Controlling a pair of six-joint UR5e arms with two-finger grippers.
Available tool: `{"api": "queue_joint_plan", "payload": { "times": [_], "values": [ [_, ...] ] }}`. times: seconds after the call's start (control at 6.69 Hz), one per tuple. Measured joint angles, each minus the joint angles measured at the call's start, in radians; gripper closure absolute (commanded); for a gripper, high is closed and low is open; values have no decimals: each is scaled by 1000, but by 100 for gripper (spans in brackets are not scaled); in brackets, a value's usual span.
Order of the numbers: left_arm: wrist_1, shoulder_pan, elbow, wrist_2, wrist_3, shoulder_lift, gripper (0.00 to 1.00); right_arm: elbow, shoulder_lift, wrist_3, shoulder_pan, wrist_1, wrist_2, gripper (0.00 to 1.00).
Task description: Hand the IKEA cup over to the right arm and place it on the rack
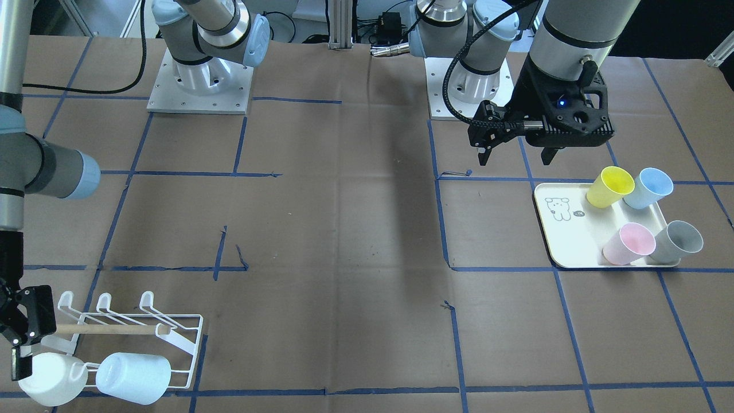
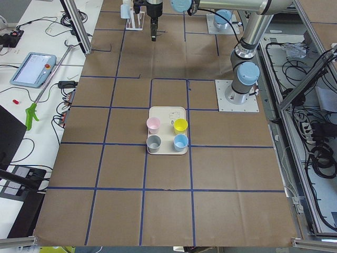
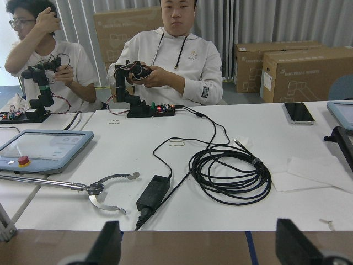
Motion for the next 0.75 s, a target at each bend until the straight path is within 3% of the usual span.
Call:
{"api": "queue_joint_plan", "payload": {
  "times": [0.75],
  "values": [
    [0, 0, -1, 0, -1, 2, 1, -16, -317, 9, 158, 915, -226, 0]
  ]
}}
